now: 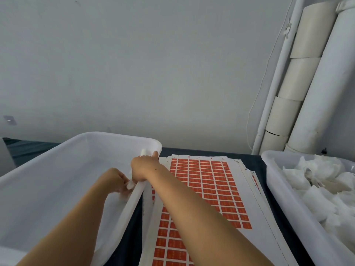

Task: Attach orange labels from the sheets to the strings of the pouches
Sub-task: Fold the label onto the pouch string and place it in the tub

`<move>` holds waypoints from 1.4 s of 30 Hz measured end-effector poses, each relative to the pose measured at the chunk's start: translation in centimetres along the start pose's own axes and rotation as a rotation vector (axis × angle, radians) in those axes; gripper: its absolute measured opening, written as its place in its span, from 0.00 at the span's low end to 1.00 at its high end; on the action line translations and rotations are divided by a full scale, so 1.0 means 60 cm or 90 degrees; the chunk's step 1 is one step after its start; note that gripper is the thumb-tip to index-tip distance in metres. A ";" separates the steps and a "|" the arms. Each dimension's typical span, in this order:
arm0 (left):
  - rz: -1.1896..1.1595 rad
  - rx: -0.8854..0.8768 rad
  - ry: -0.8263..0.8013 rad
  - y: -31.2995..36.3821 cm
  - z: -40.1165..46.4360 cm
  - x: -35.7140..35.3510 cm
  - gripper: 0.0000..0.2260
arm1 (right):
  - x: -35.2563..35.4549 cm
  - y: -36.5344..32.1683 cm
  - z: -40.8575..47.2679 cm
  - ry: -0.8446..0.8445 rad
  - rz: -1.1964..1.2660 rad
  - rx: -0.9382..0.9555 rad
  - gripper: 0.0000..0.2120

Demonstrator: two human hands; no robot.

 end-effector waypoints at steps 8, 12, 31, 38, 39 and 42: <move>-0.032 0.060 -0.033 0.016 0.007 -0.007 0.09 | 0.007 0.021 -0.008 0.067 0.189 0.006 0.11; -0.065 -0.013 0.055 0.067 -0.002 0.031 0.11 | 0.032 0.053 -0.042 0.158 0.519 0.020 0.11; -0.135 -0.297 -0.166 0.386 -0.172 -0.214 0.05 | 0.068 0.447 -0.391 0.334 0.835 -0.391 0.09; -0.210 -0.330 -0.213 0.477 -0.197 -0.358 0.07 | 0.049 0.583 -0.470 0.436 0.659 -0.579 0.11; -0.210 -0.335 -0.196 0.488 -0.197 -0.371 0.08 | 0.041 0.595 -0.476 0.438 0.650 -0.598 0.11; -0.183 -0.355 -0.127 0.520 -0.191 -0.398 0.05 | 0.015 0.620 -0.488 0.438 0.623 -0.639 0.14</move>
Point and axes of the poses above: each hand's wrist, its own z-axis towards the middle knuckle, its own x-axis out of the back of the hand, y = z × x, the point moved 7 cm from there along z, towards the middle knuckle, and after that the axes turned 2 degrees about x, right-handed, at the moved point
